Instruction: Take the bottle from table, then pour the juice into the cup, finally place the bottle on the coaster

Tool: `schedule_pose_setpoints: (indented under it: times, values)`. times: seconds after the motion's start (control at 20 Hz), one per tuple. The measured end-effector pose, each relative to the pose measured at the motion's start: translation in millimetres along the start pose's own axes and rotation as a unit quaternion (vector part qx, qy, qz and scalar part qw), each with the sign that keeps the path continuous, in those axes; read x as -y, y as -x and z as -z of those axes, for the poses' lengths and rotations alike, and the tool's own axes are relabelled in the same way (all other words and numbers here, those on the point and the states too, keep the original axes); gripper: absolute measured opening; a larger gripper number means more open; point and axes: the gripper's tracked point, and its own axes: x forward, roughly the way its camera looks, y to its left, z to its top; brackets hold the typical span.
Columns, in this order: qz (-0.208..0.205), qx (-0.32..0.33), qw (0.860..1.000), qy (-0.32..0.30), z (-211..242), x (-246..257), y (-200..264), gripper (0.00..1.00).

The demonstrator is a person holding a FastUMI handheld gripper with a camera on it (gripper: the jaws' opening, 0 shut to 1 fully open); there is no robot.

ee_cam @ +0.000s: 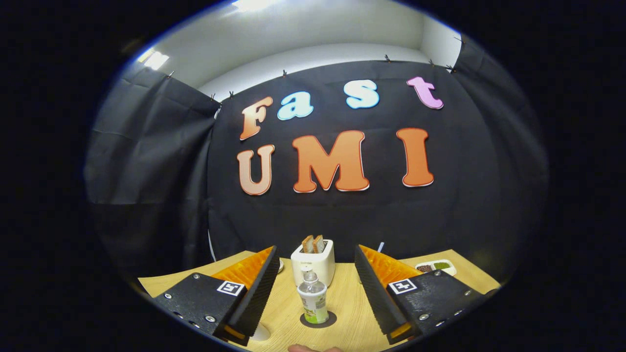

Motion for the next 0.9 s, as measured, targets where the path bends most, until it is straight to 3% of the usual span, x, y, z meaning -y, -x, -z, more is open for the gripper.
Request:
schedule_pose_setpoints:
  times: [0.4,0.9]
  values:
    - [0.011,0.009,1.0,0.016,-52.3,15.8,43.6,0.93]
    - [-0.001,0.095,0.995,-0.017,-127.3,33.8,69.5,0.93]
